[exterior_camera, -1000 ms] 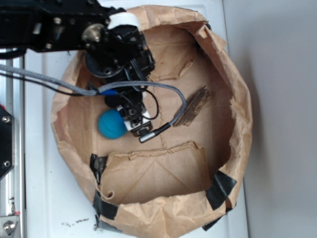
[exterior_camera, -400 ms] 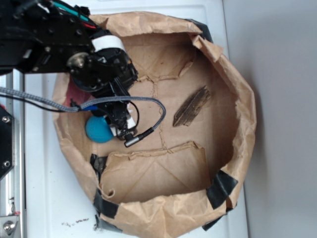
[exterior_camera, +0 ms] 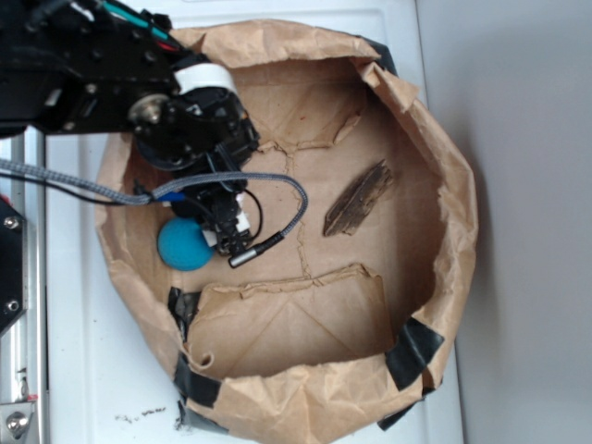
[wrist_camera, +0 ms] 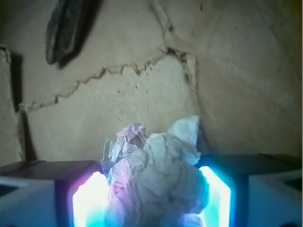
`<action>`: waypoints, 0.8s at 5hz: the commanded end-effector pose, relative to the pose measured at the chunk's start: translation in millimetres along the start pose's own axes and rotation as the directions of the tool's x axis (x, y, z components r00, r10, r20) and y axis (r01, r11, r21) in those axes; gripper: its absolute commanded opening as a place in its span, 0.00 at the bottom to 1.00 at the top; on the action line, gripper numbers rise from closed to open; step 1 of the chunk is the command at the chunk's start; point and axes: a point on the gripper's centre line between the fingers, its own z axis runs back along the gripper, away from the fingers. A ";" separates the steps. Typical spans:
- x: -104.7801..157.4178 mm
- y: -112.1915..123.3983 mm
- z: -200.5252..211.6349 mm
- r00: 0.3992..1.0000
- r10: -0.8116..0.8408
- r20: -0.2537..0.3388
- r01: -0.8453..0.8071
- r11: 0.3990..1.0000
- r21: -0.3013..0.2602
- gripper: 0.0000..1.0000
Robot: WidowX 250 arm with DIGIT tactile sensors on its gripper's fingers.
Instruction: Grab the white paper.
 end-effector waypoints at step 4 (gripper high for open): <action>26.7 -79.5 99.7 0.920 -0.390 -0.044 0.391 0.920 0.019 0.00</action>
